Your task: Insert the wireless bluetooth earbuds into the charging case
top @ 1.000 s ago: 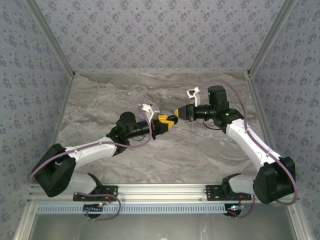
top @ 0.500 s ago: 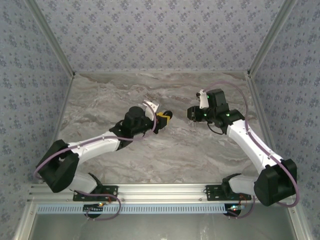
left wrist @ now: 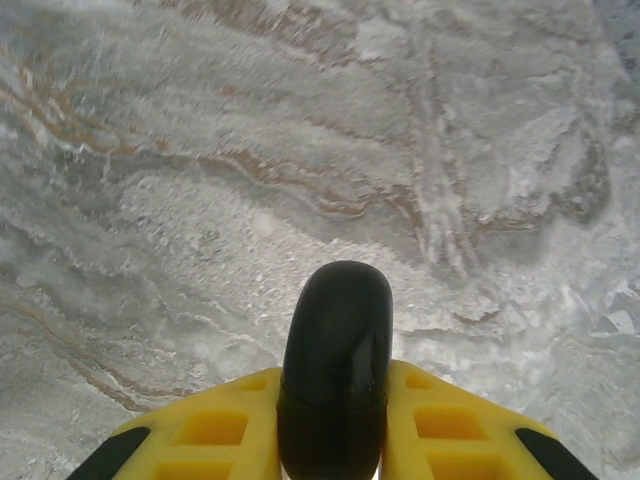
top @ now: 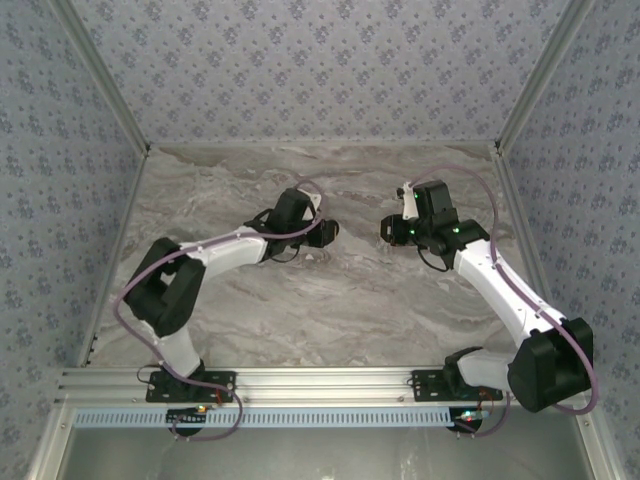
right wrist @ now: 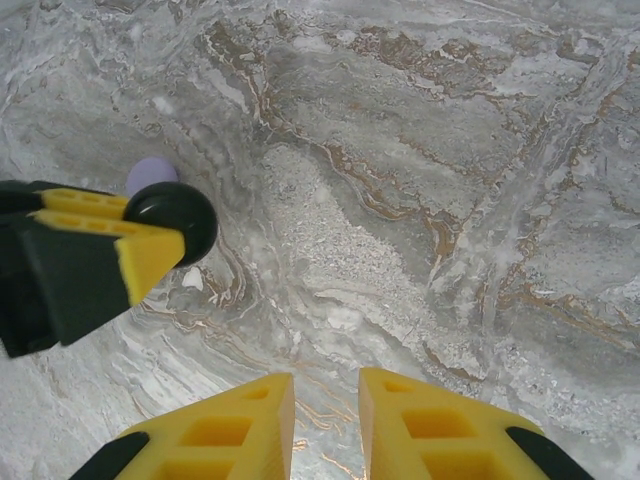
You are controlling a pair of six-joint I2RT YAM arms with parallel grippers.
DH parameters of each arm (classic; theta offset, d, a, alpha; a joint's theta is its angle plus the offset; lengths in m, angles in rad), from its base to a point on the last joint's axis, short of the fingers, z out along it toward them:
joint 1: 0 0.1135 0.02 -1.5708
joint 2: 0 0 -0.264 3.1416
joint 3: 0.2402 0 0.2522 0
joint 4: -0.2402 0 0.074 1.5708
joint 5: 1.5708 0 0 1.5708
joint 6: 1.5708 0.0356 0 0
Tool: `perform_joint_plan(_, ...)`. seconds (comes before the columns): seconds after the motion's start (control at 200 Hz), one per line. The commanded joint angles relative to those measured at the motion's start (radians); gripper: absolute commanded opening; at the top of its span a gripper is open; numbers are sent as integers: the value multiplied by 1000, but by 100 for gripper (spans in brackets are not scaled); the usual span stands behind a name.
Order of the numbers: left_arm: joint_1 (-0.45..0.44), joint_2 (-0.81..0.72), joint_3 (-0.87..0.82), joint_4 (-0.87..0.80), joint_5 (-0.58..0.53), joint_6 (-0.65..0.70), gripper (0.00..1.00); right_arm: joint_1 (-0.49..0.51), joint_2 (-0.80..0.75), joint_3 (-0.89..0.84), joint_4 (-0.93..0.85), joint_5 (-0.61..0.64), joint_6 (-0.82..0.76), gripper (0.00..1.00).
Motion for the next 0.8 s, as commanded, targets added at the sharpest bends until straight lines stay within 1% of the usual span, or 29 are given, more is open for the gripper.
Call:
perform_joint_plan(0.0, 16, 52, 44, -90, 71, -66, 23, -8, -15, -9, -25, 16, -5, 25)
perform_joint_plan(0.185, 31, 132, 72, -82, 119, -92, 22, -11, -15, -14, -27, 23, -5, 25)
perform_joint_plan(0.425, 36, 181, 91, -103, 121, -103, 22, -13, -13, -20, -22, 22, -1, 25)
perform_joint_plan(0.55, 38, 199, 98, -119, 113, -108, 25, -14, -13, -22, -23, 24, -1, 25)
perform_joint_plan(0.61, 38, 205, 99, -129, 105, -104, 29, -15, -13, -23, -23, 24, -1, 25)
perform_joint_plan(0.655, 38, 205, 97, -132, 93, -106, 33, -16, -13, -24, -23, 24, -1, 25)
perform_joint_plan(0.745, 38, 191, 88, -138, 64, -99, 48, -18, -13, -23, -25, 25, -1, 26)
perform_joint_plan(0.795, 38, 178, 83, -143, 46, -91, 54, -17, -13, -23, -27, 28, -3, 26)
